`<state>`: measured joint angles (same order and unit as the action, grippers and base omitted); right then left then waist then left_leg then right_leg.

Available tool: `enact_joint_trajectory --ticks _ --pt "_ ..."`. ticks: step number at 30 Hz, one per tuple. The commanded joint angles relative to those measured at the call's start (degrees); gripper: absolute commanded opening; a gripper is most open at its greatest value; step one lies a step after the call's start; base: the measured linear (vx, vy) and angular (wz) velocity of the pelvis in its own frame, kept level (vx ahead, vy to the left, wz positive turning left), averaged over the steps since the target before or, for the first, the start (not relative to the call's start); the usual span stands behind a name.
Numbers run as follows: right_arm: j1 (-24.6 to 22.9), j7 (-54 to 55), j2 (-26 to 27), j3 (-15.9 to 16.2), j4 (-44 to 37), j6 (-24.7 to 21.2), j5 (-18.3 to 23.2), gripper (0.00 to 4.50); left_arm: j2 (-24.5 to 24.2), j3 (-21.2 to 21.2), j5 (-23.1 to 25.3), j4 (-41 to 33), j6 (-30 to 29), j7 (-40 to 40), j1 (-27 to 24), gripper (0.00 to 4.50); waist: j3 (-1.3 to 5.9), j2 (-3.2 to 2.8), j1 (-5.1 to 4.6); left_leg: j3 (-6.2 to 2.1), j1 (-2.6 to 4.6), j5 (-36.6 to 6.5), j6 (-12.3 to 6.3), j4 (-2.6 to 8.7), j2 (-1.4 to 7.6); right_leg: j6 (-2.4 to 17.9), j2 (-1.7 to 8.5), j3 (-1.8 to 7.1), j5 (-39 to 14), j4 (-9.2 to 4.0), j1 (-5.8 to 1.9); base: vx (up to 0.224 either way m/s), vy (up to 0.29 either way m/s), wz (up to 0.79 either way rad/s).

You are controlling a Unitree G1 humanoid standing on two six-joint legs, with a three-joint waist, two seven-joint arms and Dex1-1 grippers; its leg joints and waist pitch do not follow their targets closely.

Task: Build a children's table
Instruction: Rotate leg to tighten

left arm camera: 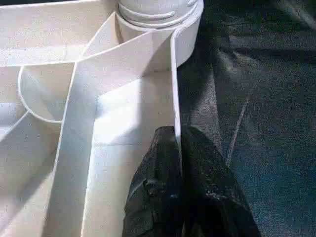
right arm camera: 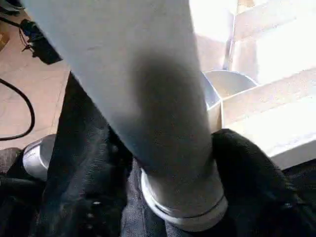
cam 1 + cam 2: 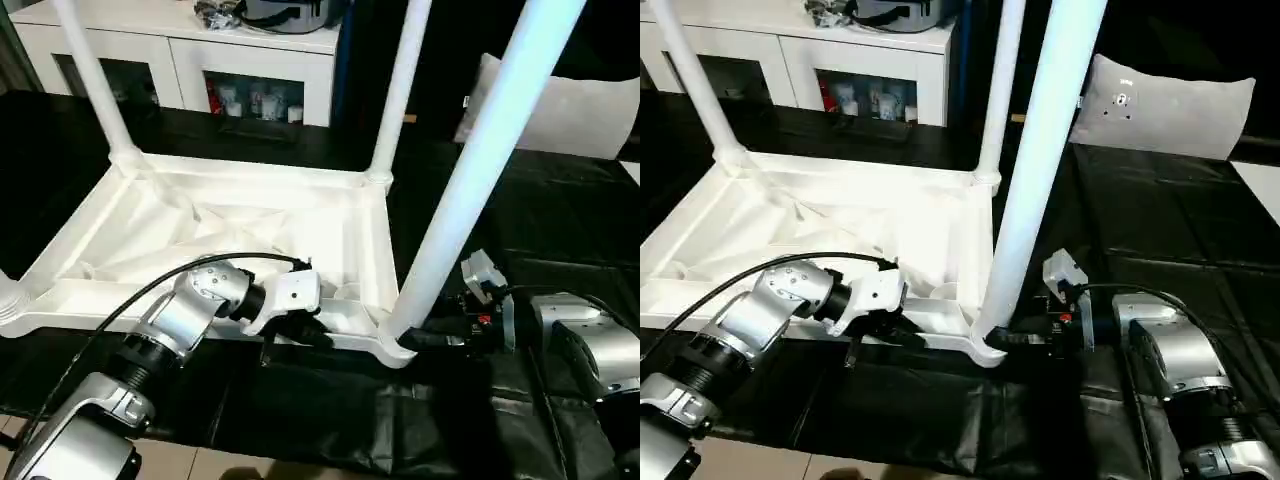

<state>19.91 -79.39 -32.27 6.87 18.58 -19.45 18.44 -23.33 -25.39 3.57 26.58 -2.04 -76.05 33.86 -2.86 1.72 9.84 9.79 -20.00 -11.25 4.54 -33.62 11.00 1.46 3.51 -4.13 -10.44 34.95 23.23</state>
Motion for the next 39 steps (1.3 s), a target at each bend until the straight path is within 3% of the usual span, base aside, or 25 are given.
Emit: enact_joint_trajectory --ticks 1,10,13,14,15,17,19,20,22,24,26,27,29,34,35,39 --pt "0.34 -1.28 -0.51 0.37 -0.63 0.08 1.15 2.43 0.26 -1.83 0.98 0.28 0.95 -0.44 -0.15 0.0 3.39 0.42 -0.14 -0.46 0.13 -8.89 -2.79 3.69 2.52 9.47 5.12 2.91 -16.14 -4.53 -3.08 0.0 0.0 0.0" --pt "-0.98 1.06 2.42 -0.99 -3.68 -2.12 3.49 2.04 1.74 -0.08 -0.63 -0.75 -2.14 1.31 -0.81 0.0 3.35 0.87 -0.14 -0.41 -0.01 -7.98 -2.99 3.67 2.5 8.58 5.17 2.9 -17.44 -4.52 -3.02 0.0 0.0 0.0" --pt "-0.85 10.24 5.8 -2.21 -3.57 -1.69 1.22 2.04 3.28 1.13 -1.66 -2.67 -6.91 3.84 -1.18 0.0 3.11 0.97 -0.53 -0.53 0.03 -9.09 -2.24 3.89 2.32 7.48 5.22 2.8 -21.18 -4.99 -2.85 0.0 0.0 0.0" --pt "0.42 18.81 8.94 -3.5 -1.96 -1.57 -1.09 2.03 4.79 1.75 -1.35 -3.32 -10.16 6.88 -1.01 0.0 3.02 0.97 -0.93 -0.64 -0.03 -9.81 -1.55 4.04 2.23 6.62 5.32 2.74 -23.81 -5.19 -2.88 0.0 0.0 0.0" --pt "1.13 22.84 10.36 -4.17 -1.14 -1.66 -2.12 2.02 5.56 2.02 -1.1 -3.45 -11.28 8.45 -0.9 0.0 2.97 0.86 -1.42 -0.75 0.06 -10.19 -0.74 4.18 2.12 5.82 5.31 2.66 -25.76 -5.49 -2.72 0.0 0.0 0.0" --pt "2.16 28.11 12.05 -4.9 -0.27 -2.6 -3.56 1.97 6.79 2.53 -0.78 -3.21 -12.66 10.8 -0.52 0.0 3.04 0.97 -2.25 -1.01 -0.35 -10.47 -0.3 4.32 1.99 4.87 5.32 2.47 -26.88 -5.6 -3.17 0.0 0.0 0.0" --pt "3.7 36.24 14.75 -6.04 0.46 -5.02 -5.62 1.96 9.09 3.58 -0.15 -2.31 -15.17 15.28 0.43 0.0 3.08 0.63 -2.99 -0.97 0.05 -10.64 0.05 4.28 2.1 5.66 5.18 2.66 -25.09 -5.48 -2.7 0.0 0.0 0.0" --pt "5.35 45.02 18.04 -8.44 1.34 -6.54 -6.69 1.96 11.71 4.9 0.49 -1.19 -18.06 20.39 1.6 0.0 3.02 0.72 -3.68 -0.93 -0.13 -10.47 0.42 4.27 2.05 6.37 4.97 2.7 -23.65 -5.26 -2.73 0.0 0.0 0.0" --pt "6.59 52.14 21.37 -11.28 1.71 -7.85 -6.68 1.96 14.46 6.12 0.99 -0.49 -20.69 25.34 2.48 0.0 3.26 0.89 -3.96 -0.93 0.0 -9.94 0.58 4.06 1.78 6.51 5.13 2.65 -23.32 -5.33 -2.8 0.0 0.0 0.0" --pt "6.59 53.57 22.14 -11.48 1.42 -7.4 -6.95 1.96 15.33 6.35 1.33 -0.43 -21.53 26.92 2.65 0.0 3.35 0.86 -3.9 -0.78 -0.08 -8.42 -0.18 3.97 1.87 6.98 5.07 2.88 -20.18 -5.17 -2.89 0.0 0.0 0.0" --pt "6.15 53.72 22.62 -10.42 1.13 -4.58 -7.95 2.48 16.83 6.63 1.68 -0.64 -21.84 28.81 2.73 0.0 3.62 0.89 -3.68 -0.57 -0.29 -5.59 -1.41 3.76 1.85 8.34 4.9 3.03 -13.08 -4.46 -3.21 0.0 0.0 0.0" --pt "6.0 53.35 22.78 -10.12 1.21 -4.47 -7.93 2.63 17.19 6.92 1.53 -0.67 -21.65 29.11 2.71 0.0 3.66 1.26 -3.6 -0.41 -0.38 -4.36 -2.19 3.63 1.72 8.89 4.82 3.04 -10.45 -4.26 -3.38 0.0 0.0 0.0" --pt "5.91 53.83 23.31 -10.02 1.21 -4.96 -7.84 2.72 17.57 7.2 1.58 -0.86 -21.86 29.76 2.67 0.0 3.71 1.1 -3.39 -0.39 -0.47 -2.82 -3.1 3.6 1.71 9.57 4.86 3.05 -7.94 -3.91 -3.53 0.0 0.0 0.0" --pt "5.51 52.72 22.94 -10.11 1.15 -3.31 -8.07 3.25 16.38 6.29 2.25 -1.28 -20.84 28.01 2.37 0.0 3.54 0.89 -3.08 -0.42 -0.3 -3.93 -3.05 3.76 1.88 9.84 4.92 3.02 -8.6 -4.02 -3.56 0.0 0.0 0.0" --pt "5.3 51.66 22.32 -10.04 0.89 -2.71 -7.85 3.38 15.92 6.01 2.16 -1.65 -20.87 27.45 2.18 0.0 3.51 0.6 -3.02 -0.44 -0.22 -4.66 -2.81 3.79 1.9 9.65 5.01 3.03 -9.68 -4.14 -3.53 0.0 0.0 0.0" --pt "4.94 44.98 17.62 -9.77 0.59 -0.37 -6.66 3.61 12.78 5.03 1.71 -2.41 -17.38 23.39 1.17 0.0 3.41 0.62 -2.79 -0.44 -0.22 -5.87 -2.82 3.81 1.95 9.02 4.93 3.06 -11.0 -4.4 -3.6 0.0 0.0 0.0"
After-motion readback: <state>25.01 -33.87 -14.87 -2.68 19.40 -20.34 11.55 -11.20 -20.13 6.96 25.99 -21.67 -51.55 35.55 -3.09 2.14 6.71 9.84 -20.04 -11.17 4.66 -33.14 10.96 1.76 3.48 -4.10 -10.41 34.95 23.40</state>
